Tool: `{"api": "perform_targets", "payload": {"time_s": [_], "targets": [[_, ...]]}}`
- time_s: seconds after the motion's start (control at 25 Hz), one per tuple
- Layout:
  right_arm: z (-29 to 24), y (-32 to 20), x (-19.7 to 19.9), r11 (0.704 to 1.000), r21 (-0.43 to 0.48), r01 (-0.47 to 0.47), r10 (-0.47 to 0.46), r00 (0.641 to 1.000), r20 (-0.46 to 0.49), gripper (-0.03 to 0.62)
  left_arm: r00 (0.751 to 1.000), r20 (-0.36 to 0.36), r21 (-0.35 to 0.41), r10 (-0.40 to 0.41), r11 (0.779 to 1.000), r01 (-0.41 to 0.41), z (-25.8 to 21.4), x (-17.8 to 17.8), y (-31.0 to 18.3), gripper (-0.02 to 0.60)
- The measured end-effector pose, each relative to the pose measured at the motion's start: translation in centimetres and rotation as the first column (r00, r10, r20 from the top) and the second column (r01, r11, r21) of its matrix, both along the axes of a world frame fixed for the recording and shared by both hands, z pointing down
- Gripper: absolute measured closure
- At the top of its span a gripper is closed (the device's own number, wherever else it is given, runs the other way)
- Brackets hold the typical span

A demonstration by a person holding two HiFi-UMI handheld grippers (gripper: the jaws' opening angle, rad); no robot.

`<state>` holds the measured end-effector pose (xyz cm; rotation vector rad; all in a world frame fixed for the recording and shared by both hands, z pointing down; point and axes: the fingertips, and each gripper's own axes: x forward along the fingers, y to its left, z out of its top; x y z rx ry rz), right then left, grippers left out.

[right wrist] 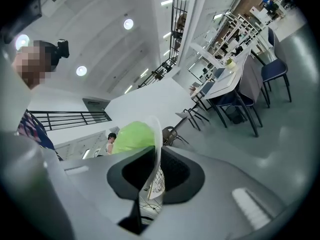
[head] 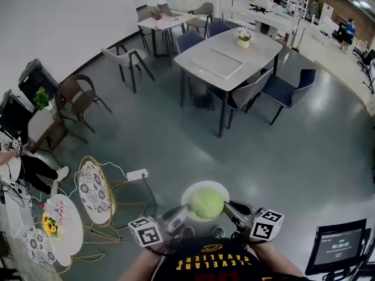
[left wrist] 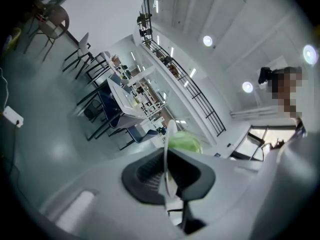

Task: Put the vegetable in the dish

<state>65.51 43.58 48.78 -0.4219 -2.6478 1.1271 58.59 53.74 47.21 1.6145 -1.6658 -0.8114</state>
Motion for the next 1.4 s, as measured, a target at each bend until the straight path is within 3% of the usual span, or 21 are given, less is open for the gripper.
{"api": "perform_targets", "payload": {"time_s": [0.32, 0.56, 0.8, 1.4], "targets": [[1.4, -1.4, 1.1, 0.998, -0.034, 0.050, -0.051, 0.999, -0.018, 0.552, 0.997, -0.016, -0.046, -0.071, 0.996, 0.071, 0.9, 2.2, -0.9, 0.566], [2.8, -1.4, -1.9, 0.994, -0.034, 0.108, -0.109, 0.993, -0.045, 0.553, 0.992, -0.032, -0.065, -0.125, 0.990, 0.122, 2.6, -0.5, -0.6, 0.566], [3.1, -2.2, -7.6, 0.996, -0.001, 0.092, -0.092, 0.993, -0.071, 0.549, 0.992, -0.057, -0.036, -0.111, 0.993, 0.109, 3.2, -6.1, -1.4, 0.566], [1.8, 1.2, -26.1, 0.999, 0.047, -0.001, 0.007, 0.993, -0.119, 0.549, 0.997, -0.074, -0.003, 0.007, 1.000, -0.007, 2.4, -25.7, 1.3, 0.568]]}}
